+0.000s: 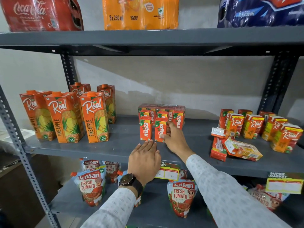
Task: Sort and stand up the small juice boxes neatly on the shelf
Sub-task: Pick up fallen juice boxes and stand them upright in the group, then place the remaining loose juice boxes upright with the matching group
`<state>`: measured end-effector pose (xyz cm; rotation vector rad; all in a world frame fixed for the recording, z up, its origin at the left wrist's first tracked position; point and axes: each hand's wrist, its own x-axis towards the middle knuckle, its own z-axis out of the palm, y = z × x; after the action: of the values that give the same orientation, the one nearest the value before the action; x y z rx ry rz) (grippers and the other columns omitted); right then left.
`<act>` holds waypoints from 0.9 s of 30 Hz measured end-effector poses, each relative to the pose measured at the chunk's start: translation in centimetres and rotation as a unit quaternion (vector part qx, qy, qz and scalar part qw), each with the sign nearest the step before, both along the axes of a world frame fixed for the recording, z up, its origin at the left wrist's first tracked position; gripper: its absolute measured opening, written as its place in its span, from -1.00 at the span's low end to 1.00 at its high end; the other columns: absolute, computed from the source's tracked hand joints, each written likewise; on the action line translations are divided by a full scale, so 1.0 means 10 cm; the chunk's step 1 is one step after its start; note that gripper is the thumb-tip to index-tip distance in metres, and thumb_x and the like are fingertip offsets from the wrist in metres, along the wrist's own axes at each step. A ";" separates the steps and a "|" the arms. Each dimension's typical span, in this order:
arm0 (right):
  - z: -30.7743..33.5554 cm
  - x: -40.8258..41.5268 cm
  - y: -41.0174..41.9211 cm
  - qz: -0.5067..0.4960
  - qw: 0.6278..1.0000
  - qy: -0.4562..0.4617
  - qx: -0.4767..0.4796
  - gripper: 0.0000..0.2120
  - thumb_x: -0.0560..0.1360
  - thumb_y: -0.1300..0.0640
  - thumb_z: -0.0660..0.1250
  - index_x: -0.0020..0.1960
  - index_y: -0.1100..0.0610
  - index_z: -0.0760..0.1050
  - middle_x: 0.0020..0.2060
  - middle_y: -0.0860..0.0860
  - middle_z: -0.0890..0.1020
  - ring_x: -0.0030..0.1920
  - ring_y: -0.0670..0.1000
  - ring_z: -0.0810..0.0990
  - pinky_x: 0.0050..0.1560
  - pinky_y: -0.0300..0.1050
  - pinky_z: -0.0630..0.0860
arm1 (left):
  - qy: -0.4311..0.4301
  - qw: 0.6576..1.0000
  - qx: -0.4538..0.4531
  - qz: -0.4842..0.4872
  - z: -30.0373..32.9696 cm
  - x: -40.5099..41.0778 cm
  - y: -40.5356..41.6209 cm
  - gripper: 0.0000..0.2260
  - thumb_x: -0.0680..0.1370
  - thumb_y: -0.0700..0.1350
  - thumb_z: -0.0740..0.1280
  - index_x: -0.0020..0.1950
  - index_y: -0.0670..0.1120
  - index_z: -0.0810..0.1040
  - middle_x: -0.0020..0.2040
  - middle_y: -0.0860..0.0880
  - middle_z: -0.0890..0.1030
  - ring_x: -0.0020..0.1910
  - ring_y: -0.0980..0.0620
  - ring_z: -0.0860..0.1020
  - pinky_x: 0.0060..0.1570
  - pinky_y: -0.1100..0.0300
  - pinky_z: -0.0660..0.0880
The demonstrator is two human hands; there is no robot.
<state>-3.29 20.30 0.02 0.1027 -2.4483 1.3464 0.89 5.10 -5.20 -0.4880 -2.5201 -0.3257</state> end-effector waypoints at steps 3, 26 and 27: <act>-0.01 0.00 -0.01 -0.005 1.000 0.000 0.002 -0.49 0.61 0.16 0.39 0.51 0.02 0.32 0.41 0.01 0.52 0.40 0.08 0.53 0.34 0.02 0.48 | 0.000 1.000 0.003 0.003 -0.01 -0.01 0.00 -0.48 0.64 0.07 -0.05 0.36 -0.07 0.57 0.37 -0.05 0.57 0.40 0.02 0.48 0.43 0.00 0.37; 0.57 0.61 1.27 -0.371 0.817 -0.129 0.421 -0.30 0.39 -0.46 0.34 0.25 0.08 0.52 0.15 0.13 0.54 0.09 0.21 0.58 0.10 0.20 0.48 | -0.019 0.999 0.011 -0.023 -0.05 0.13 0.33 -0.43 0.64 0.12 -0.11 0.42 -0.08 0.50 0.44 -0.04 0.50 0.48 0.00 0.39 0.50 -0.04 0.27; 0.56 0.59 1.28 -0.370 0.821 -0.148 0.409 -0.29 0.37 -0.48 0.35 0.23 0.08 0.54 0.13 0.12 0.55 0.08 0.19 0.58 0.11 0.18 0.48 | -0.021 0.999 0.008 -0.023 -0.05 0.13 0.34 -0.43 0.64 0.12 -0.11 0.43 -0.08 0.50 0.44 -0.04 0.50 0.47 0.01 0.39 0.50 -0.03 0.27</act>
<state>2.56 33.12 5.60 -0.8203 -2.6678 -0.0621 2.21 8.49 -5.72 -0.5389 -2.5471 -0.3780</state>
